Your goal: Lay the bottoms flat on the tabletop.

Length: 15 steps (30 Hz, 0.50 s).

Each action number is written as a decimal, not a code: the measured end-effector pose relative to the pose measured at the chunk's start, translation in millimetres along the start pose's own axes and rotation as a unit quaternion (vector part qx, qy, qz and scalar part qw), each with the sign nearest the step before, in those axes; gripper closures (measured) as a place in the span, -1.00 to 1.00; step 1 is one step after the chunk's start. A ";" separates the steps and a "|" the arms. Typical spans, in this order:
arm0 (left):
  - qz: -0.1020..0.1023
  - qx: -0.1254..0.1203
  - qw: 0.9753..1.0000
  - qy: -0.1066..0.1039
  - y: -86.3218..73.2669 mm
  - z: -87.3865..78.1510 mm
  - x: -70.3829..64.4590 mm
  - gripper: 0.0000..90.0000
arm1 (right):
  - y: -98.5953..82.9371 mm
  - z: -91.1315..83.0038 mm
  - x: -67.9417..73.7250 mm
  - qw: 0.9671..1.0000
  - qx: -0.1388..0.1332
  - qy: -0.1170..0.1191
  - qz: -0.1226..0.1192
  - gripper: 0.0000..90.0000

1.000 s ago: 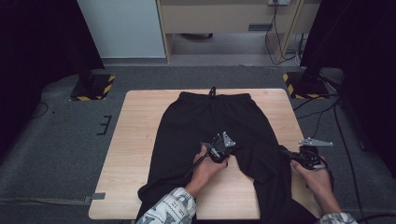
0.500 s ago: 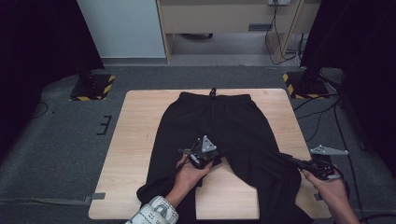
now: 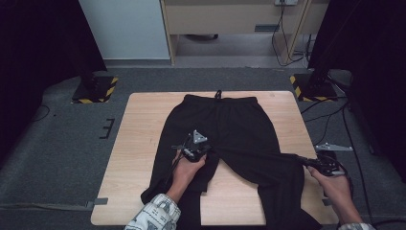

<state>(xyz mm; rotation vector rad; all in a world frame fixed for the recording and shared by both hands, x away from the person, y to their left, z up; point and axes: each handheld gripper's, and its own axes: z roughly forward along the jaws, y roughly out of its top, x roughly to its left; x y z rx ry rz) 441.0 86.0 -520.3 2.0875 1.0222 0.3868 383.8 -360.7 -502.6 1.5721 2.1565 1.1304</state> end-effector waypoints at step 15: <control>0.018 -0.018 1.000 -0.013 3.4 -17.0 -5.6 0.25 | 3.4 16.7 18.9 0.999 -0.021 -0.026 -0.037 -0.05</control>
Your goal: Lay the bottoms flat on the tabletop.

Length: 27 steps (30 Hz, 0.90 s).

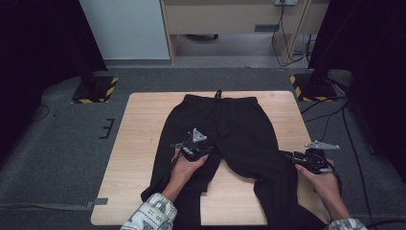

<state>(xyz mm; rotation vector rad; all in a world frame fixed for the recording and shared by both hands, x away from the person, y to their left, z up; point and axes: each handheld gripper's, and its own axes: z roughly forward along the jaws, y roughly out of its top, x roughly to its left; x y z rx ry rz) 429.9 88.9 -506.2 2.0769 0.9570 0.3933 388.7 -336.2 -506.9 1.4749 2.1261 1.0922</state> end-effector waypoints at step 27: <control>0.069 -0.007 0.993 -0.094 9.3 -7.0 -90.3 0.25 | -10.8 -5.9 86.6 0.987 0.062 0.111 -0.095 0.96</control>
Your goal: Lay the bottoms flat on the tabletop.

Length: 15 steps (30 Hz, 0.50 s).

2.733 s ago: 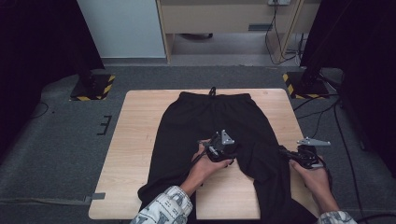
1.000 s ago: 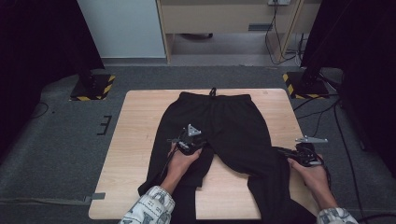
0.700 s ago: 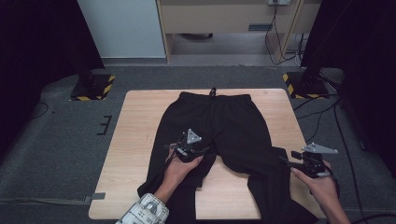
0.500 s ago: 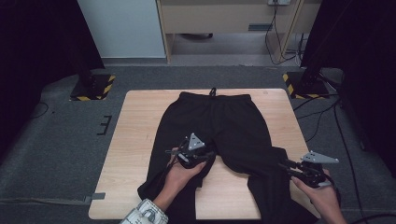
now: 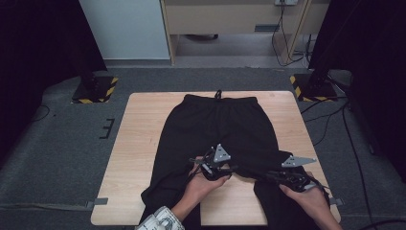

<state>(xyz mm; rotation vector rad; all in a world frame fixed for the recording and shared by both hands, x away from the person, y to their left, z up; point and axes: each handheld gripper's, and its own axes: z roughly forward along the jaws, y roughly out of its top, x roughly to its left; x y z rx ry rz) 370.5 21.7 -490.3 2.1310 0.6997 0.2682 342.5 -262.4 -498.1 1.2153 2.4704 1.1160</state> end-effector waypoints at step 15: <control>0.018 0.024 0.999 -0.024 -2.0 33.8 -4.6 0.06 | 42.6 30.6 -16.9 0.999 -0.004 0.002 0.040 0.94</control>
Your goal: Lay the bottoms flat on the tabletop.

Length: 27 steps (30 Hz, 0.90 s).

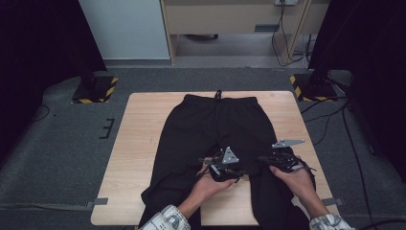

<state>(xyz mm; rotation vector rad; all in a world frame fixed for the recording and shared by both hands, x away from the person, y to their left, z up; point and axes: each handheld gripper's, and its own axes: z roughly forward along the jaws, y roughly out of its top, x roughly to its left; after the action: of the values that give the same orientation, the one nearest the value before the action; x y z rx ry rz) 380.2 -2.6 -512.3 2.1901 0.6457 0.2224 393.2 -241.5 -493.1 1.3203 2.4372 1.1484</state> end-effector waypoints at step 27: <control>-0.056 -0.001 0.995 0.079 16.9 10.0 49.7 0.89 | -29.4 -17.8 -12.8 0.996 -0.038 -0.082 0.004 -0.07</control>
<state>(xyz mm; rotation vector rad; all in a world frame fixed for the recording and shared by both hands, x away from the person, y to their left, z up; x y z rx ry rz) 432.5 7.6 -508.7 2.1416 0.8530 0.3392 373.6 -270.7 -503.5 1.3468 2.2534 1.0776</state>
